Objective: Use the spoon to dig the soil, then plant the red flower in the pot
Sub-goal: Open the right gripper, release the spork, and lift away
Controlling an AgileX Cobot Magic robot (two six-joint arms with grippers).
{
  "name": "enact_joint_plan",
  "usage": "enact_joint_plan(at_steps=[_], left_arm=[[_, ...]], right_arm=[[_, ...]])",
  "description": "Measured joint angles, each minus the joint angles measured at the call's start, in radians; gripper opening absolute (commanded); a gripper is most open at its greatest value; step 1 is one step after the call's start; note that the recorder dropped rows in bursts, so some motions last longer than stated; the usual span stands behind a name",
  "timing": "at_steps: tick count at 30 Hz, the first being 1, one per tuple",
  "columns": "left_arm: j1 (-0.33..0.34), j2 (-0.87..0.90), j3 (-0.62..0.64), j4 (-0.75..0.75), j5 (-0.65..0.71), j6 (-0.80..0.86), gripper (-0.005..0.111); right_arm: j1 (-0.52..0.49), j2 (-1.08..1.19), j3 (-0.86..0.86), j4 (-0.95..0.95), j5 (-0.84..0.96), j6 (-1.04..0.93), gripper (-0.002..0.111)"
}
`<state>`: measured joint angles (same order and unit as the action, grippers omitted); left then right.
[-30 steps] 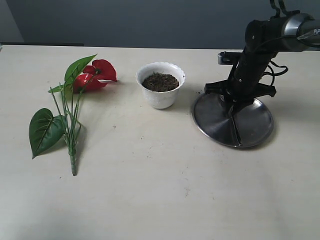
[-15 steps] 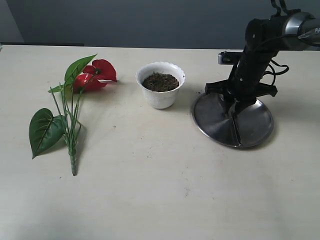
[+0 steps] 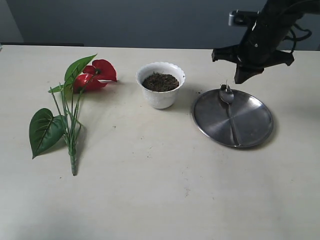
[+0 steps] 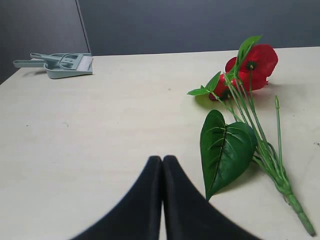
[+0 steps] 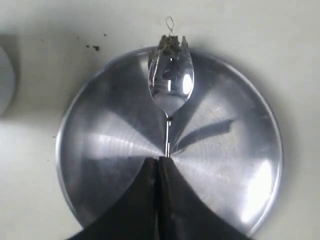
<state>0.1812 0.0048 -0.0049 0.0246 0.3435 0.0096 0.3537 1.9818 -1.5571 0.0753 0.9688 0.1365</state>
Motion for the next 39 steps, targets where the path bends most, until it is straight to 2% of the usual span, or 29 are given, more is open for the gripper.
enact_joint_plan(at_steps=[6, 13, 16, 21, 39], left_arm=[[0.000, 0.000, 0.000, 0.000, 0.000, 0.000, 0.000], [0.000, 0.000, 0.000, 0.000, 0.000, 0.000, 0.000], [0.000, 0.000, 0.000, 0.000, 0.000, 0.000, 0.000], [0.000, 0.000, 0.000, 0.000, 0.000, 0.000, 0.000], [0.000, 0.000, 0.000, 0.000, 0.000, 0.000, 0.000]], right_arm=[[0.036, -0.147, 0.040, -0.012, -0.066, 0.013, -0.001], [0.058, -0.389, 0.309, -0.022, -0.359, 0.028, -0.001], [0.058, -0.458, 0.403, -0.048, -0.429, 0.028, -0.001], [0.058, -0.517, 0.468, -0.066, -0.424, 0.030, -0.001], [0.058, -0.556, 0.470, -0.190, -0.394, 0.032, -0.001]])
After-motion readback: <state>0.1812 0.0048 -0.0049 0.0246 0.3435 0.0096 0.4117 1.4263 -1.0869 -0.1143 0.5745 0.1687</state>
